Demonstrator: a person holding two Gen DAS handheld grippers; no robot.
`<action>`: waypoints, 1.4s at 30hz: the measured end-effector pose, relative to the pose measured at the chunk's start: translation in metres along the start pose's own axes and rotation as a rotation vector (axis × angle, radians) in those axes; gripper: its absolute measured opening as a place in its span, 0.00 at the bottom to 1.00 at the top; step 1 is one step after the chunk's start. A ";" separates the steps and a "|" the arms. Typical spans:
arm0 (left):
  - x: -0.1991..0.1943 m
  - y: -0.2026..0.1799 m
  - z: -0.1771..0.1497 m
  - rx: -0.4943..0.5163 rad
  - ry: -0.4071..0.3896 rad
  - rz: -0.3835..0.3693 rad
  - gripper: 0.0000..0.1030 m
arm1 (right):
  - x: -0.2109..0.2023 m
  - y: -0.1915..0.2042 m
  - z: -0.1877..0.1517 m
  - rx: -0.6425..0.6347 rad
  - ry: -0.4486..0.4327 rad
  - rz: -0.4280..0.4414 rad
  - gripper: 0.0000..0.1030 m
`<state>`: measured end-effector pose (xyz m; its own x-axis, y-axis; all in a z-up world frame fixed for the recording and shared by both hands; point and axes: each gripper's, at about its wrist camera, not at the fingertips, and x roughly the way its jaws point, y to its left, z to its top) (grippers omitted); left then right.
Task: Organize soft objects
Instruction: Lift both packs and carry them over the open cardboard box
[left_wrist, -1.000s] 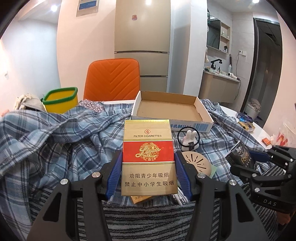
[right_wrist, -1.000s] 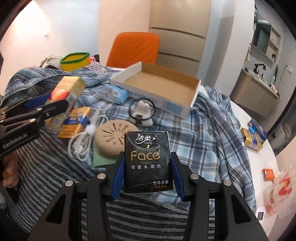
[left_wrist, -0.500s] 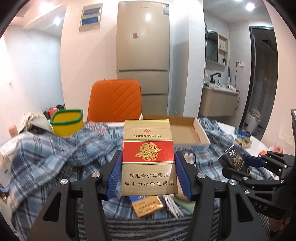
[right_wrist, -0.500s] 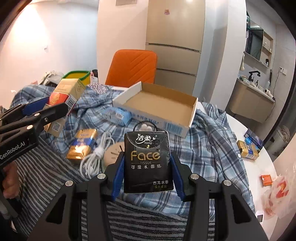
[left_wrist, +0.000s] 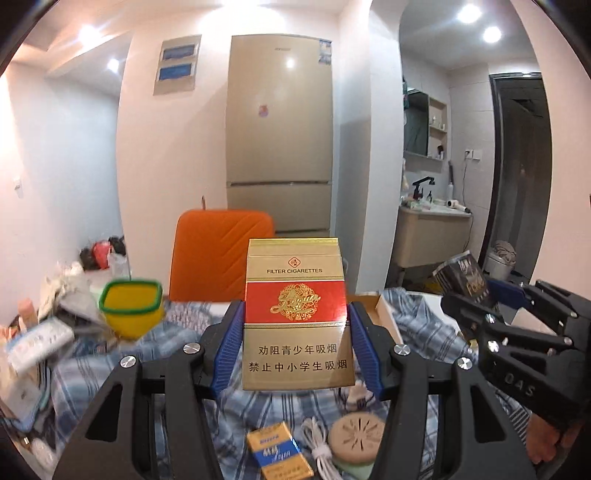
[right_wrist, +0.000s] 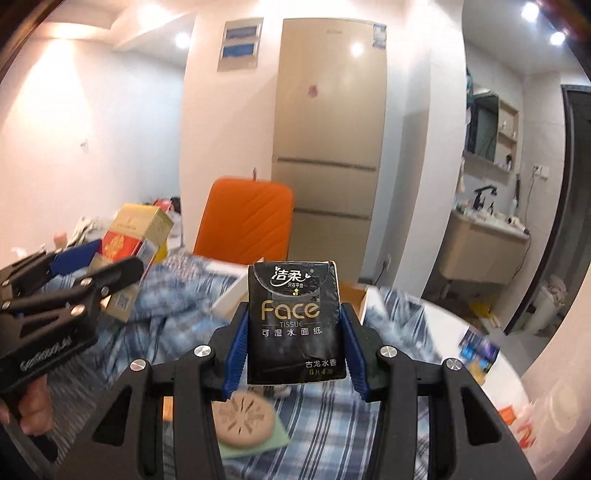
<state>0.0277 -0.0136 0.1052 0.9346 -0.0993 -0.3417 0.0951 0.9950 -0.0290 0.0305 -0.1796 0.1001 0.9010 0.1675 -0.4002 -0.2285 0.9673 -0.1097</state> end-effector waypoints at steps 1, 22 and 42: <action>0.000 -0.001 0.006 0.004 -0.011 0.002 0.53 | -0.002 -0.001 0.008 0.010 -0.021 -0.013 0.48; 0.071 -0.001 0.072 -0.043 0.027 0.037 0.53 | 0.034 -0.026 0.098 0.163 -0.147 -0.137 0.48; 0.210 0.001 -0.002 -0.030 0.416 -0.052 0.53 | 0.187 -0.019 0.027 0.081 0.241 -0.110 0.48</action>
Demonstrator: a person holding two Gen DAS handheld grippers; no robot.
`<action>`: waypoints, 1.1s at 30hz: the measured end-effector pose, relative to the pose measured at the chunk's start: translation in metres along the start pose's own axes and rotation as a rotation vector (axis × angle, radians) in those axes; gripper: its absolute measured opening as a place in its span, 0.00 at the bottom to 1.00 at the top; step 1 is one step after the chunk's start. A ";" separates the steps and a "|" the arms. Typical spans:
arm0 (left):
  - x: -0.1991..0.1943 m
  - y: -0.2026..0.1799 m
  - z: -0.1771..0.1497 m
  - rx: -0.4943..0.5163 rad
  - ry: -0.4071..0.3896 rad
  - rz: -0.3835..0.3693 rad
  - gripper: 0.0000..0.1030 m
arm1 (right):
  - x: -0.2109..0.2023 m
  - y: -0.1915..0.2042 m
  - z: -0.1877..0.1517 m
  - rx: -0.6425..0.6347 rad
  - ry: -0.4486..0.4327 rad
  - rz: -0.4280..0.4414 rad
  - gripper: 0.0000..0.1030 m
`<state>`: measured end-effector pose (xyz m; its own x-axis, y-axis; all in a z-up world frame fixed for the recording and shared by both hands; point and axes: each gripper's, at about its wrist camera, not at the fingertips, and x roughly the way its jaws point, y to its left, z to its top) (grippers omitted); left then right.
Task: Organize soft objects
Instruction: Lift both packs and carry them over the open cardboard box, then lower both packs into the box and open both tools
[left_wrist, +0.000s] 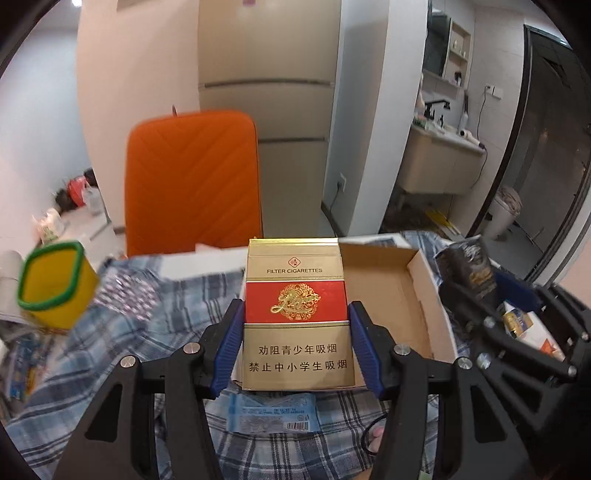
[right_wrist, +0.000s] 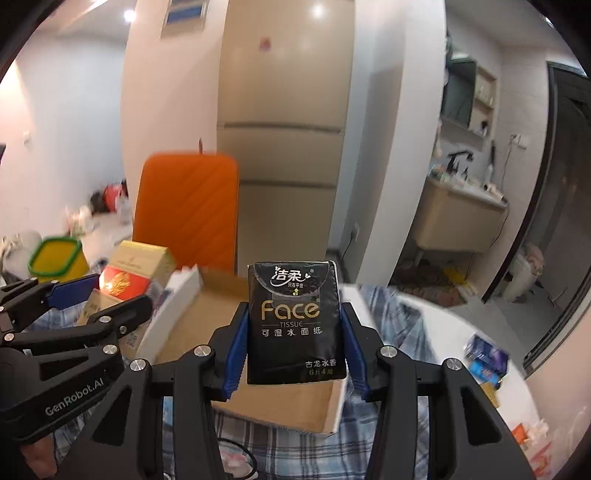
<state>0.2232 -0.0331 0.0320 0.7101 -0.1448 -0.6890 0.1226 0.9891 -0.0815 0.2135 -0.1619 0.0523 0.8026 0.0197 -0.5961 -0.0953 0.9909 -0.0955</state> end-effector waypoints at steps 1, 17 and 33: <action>0.005 0.000 -0.001 0.000 0.008 0.002 0.53 | 0.009 0.001 -0.003 0.003 0.027 0.019 0.48; 0.051 0.005 -0.019 -0.011 0.077 0.002 0.53 | 0.083 -0.015 -0.038 0.039 0.181 0.029 0.48; 0.043 0.016 -0.016 -0.026 0.047 0.043 0.77 | 0.082 -0.025 -0.037 0.084 0.166 0.038 0.72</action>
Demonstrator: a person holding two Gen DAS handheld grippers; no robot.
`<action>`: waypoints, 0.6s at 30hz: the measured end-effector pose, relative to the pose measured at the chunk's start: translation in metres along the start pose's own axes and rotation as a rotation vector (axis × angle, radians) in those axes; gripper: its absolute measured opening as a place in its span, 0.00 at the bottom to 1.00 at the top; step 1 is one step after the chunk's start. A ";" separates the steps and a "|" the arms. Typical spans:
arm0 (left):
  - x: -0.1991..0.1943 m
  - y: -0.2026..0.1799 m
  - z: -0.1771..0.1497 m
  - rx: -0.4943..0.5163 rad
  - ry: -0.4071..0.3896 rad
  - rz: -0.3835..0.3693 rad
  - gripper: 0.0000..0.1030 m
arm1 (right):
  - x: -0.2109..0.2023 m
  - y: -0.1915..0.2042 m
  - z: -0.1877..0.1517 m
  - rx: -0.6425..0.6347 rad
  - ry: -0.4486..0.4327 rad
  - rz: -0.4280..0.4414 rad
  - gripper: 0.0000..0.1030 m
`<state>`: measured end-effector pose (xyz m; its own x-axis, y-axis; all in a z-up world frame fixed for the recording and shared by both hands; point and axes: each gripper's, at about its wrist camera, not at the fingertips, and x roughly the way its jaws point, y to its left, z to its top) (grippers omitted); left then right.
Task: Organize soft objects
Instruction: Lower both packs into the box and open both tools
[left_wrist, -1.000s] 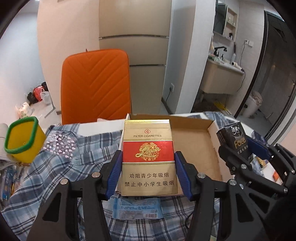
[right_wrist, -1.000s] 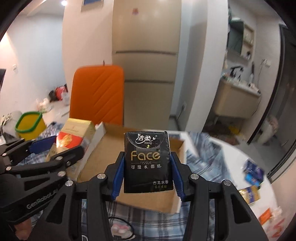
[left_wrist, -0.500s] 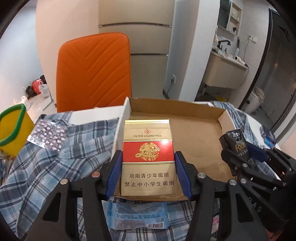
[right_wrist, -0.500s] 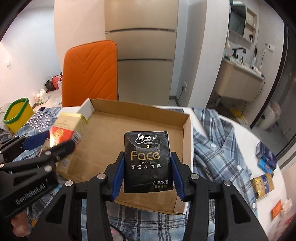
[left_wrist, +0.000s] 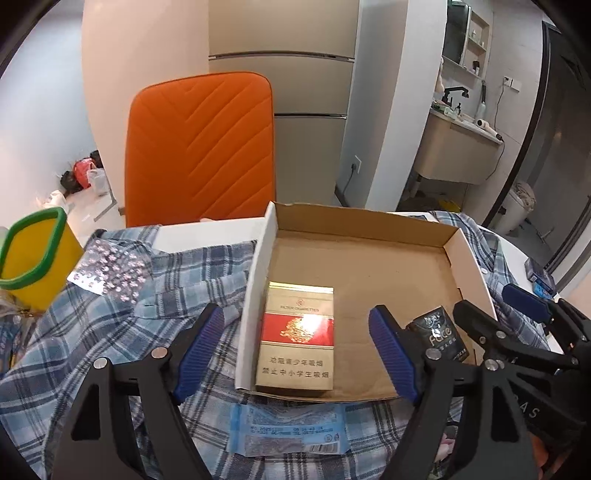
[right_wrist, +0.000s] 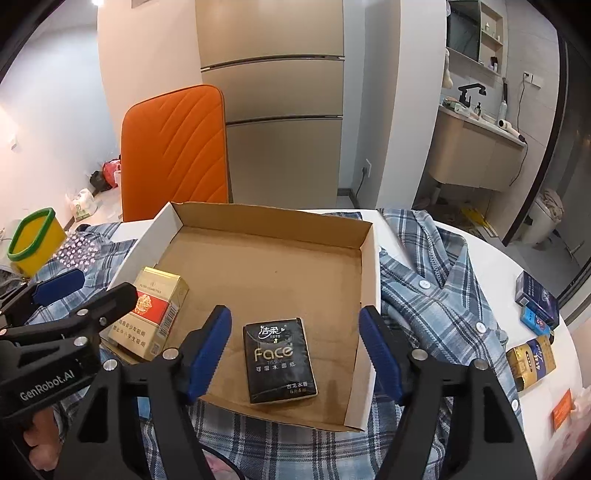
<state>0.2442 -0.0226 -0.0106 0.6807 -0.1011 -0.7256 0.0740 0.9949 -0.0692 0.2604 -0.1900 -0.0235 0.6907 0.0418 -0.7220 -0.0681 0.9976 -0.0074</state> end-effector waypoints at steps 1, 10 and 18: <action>-0.002 0.000 0.000 0.000 -0.005 0.003 0.77 | -0.001 0.000 0.000 -0.002 -0.002 -0.003 0.72; -0.040 -0.001 0.008 0.002 -0.096 -0.003 0.77 | -0.034 -0.005 0.009 0.010 -0.090 -0.024 0.72; -0.095 -0.002 0.018 -0.004 -0.215 0.003 0.77 | -0.091 -0.014 0.019 0.028 -0.234 -0.033 0.71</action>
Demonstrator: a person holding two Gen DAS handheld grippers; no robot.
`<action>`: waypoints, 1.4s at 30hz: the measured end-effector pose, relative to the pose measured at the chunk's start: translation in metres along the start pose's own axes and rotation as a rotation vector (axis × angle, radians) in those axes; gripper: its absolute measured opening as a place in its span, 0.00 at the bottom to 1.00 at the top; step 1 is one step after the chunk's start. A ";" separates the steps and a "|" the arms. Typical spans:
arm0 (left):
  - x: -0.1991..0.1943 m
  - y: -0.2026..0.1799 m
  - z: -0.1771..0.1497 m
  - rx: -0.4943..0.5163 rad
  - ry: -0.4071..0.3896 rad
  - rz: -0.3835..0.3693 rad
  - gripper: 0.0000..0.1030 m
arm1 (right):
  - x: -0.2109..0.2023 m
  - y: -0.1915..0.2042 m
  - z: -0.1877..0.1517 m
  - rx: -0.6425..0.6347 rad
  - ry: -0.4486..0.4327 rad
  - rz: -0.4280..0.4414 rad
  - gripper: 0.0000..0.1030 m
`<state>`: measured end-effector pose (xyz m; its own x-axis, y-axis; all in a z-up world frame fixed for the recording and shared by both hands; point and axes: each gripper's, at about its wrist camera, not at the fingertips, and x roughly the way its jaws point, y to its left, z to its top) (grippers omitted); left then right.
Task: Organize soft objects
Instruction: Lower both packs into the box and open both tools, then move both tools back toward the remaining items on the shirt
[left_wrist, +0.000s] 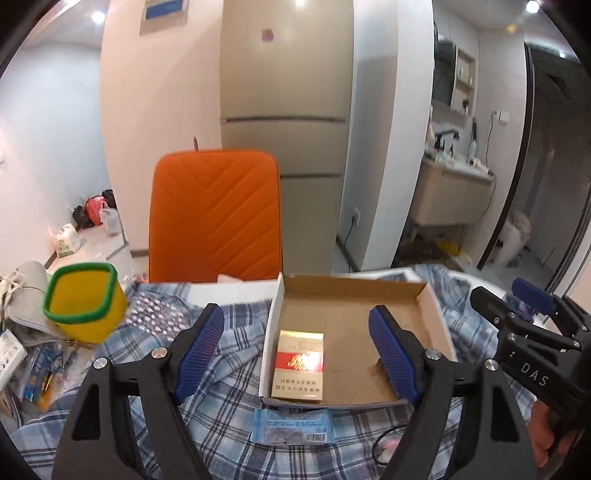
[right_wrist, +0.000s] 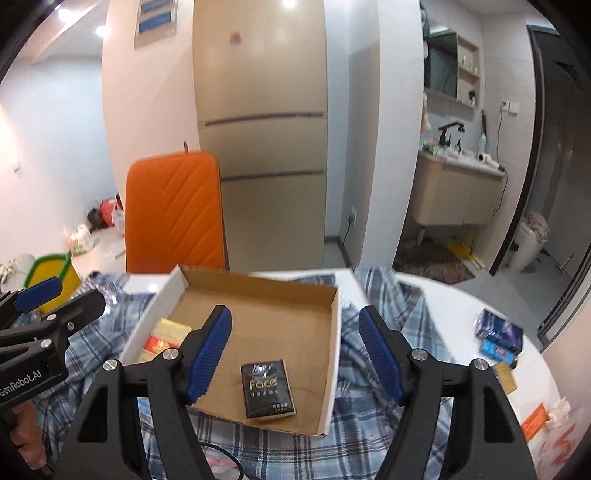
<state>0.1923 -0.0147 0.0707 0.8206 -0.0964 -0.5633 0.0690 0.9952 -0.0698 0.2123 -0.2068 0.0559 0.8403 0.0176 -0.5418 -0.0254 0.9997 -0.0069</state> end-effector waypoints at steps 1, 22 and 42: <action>-0.006 0.002 0.001 -0.009 -0.011 -0.007 0.77 | -0.007 -0.002 0.003 0.005 -0.018 0.003 0.72; -0.094 -0.003 0.012 0.011 -0.213 0.039 0.99 | -0.112 -0.008 0.027 0.023 -0.224 0.001 0.87; -0.125 0.012 -0.068 -0.024 -0.152 0.102 0.99 | -0.163 0.012 -0.028 -0.061 -0.229 0.001 1.00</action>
<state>0.0520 0.0079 0.0844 0.8991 0.0110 -0.4377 -0.0315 0.9987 -0.0395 0.0602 -0.1979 0.1208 0.9411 0.0297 -0.3367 -0.0532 0.9967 -0.0608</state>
